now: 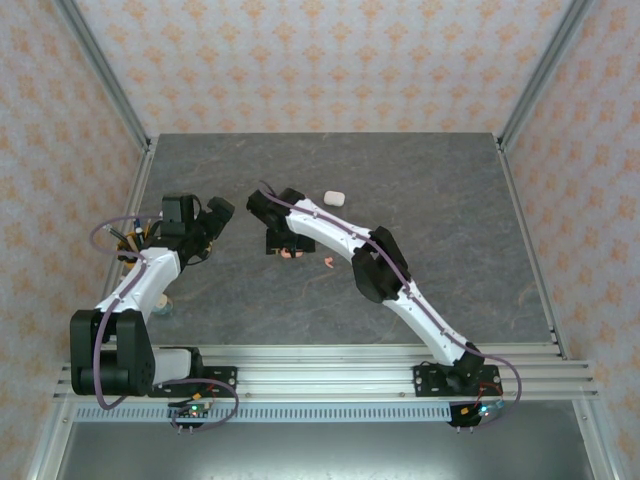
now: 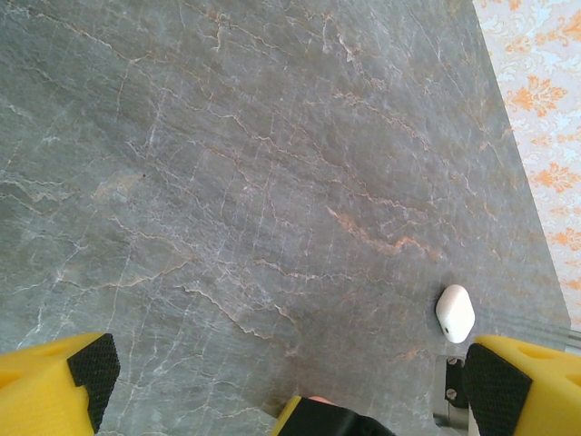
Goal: Insert wireless bluetooth earbuds into charging case
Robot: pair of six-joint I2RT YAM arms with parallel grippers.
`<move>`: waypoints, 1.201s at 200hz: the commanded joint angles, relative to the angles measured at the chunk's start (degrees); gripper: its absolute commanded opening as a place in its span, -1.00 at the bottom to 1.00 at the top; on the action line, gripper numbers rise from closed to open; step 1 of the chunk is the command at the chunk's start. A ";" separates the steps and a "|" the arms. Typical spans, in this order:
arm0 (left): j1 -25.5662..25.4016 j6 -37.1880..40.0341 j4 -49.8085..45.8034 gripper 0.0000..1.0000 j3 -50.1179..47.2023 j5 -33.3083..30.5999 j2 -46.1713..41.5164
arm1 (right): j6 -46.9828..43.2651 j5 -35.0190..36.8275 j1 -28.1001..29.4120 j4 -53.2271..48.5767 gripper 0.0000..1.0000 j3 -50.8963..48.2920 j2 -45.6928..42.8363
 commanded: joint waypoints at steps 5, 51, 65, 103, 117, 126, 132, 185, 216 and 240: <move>0.78 0.93 -0.04 1.00 -0.77 0.64 -0.24 | 0.89 1.61 0.21 -1.12 0.50 -2.01 1.07; 0.78 0.86 0.03 1.00 -1.04 0.80 -0.53 | 1.61 2.41 -0.16 -0.79 0.30 -3.31 0.99; 0.78 0.85 0.04 1.00 -1.12 0.85 -0.55 | 1.69 2.45 -0.16 -0.71 0.27 -3.74 0.99; 0.78 0.71 0.17 1.00 -1.47 1.09 -0.57 | 1.62 2.80 -0.27 -0.61 0.10 -4.70 0.74; 0.78 0.79 0.21 1.00 -1.57 1.18 -0.57 | 1.76 3.05 -0.29 -0.70 0.03 -4.97 0.17; 0.78 0.79 0.20 1.00 -1.65 1.26 -0.62 | 2.09 3.57 -0.31 -0.61 0.01 -5.14 -0.56; 0.75 0.79 0.19 1.00 -1.74 1.26 -0.61 | 2.42 3.95 -0.37 -0.46 0.00 -5.45 -1.18; 0.69 0.83 1.40 1.00 -3.08 2.73 -0.30 | 6.60 4.17 -1.28 2.55 -0.07 -7.44 -6.15; 0.27 0.75 2.95 1.00 -4.82 3.97 0.09 | 10.02 3.58 -3.11 5.12 -0.07 -9.47 -8.38; -0.94 0.62 5.36 1.00 -6.75 5.10 0.56 | 12.52 1.64 -4.86 7.29 -0.07 -10.92 -9.54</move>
